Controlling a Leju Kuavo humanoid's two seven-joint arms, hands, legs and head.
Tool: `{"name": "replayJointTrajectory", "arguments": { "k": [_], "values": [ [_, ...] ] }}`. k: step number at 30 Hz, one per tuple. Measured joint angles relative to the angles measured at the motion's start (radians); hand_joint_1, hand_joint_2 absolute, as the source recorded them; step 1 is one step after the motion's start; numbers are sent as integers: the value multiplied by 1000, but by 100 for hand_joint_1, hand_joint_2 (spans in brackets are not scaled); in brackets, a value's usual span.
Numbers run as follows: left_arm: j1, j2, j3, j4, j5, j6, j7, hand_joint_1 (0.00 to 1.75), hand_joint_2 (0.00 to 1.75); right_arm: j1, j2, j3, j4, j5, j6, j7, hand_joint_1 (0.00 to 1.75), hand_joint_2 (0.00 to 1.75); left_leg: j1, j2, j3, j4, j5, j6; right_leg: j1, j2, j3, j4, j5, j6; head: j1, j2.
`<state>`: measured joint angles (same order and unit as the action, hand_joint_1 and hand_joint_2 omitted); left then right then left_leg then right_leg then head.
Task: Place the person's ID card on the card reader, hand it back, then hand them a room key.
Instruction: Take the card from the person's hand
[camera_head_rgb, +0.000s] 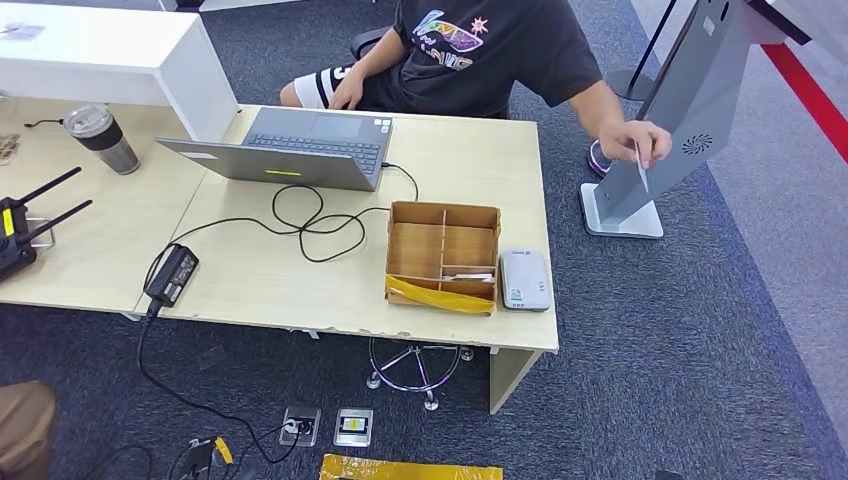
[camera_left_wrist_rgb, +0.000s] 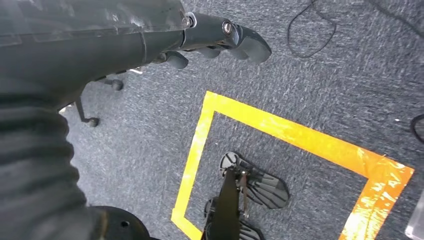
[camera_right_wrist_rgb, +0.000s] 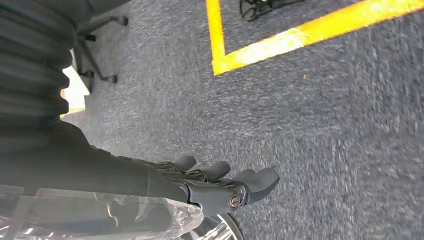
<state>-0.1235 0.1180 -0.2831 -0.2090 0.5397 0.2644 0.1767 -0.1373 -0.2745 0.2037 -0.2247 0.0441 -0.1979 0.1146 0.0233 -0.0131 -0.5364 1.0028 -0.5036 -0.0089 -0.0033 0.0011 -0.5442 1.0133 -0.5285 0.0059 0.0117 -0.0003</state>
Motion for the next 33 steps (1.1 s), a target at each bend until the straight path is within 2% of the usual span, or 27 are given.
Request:
{"name": "replayJointTrajectory", "arguments": {
  "k": [14,18,21,24,28,33],
  "values": [
    [0,0,-1,0,1,2,-7,0,175,-5,-5,0,0,-11,-14,-5,0,175,0,0,0,0,0,0,0,0,0,0,0,0,0,0],
    [0,0,-1,1,3,11,-35,0,175,-16,-7,-7,0,-59,-77,-74,0,175,0,0,-1,0,0,0,0,0,1,0,0,0,0,0],
    [0,0,-2,4,4,13,-53,0,175,-74,-26,-25,-4,-85,-126,-172,0,175,-1,2,-2,0,1,0,-2,1,1,1,2,2,0,0],
    [-1,0,-3,5,7,11,-60,0,175,-196,-64,-41,-29,-66,-148,-251,0,175,-4,6,-1,0,3,2,-4,6,-1,2,5,4,0,0],
    [-2,-1,-3,6,11,7,-63,0,175,-327,-103,-58,-70,-44,-156,-262,0,175,-4,2,1,1,6,4,-4,2,-1,1,6,5,0,0],
    [0,-2,-4,7,12,8,-65,0,175,-348,-112,-75,-106,-41,-162,-292,0,175,-4,-3,-2,1,6,4,-4,-3,0,2,6,5,0,0]
  ]
}}
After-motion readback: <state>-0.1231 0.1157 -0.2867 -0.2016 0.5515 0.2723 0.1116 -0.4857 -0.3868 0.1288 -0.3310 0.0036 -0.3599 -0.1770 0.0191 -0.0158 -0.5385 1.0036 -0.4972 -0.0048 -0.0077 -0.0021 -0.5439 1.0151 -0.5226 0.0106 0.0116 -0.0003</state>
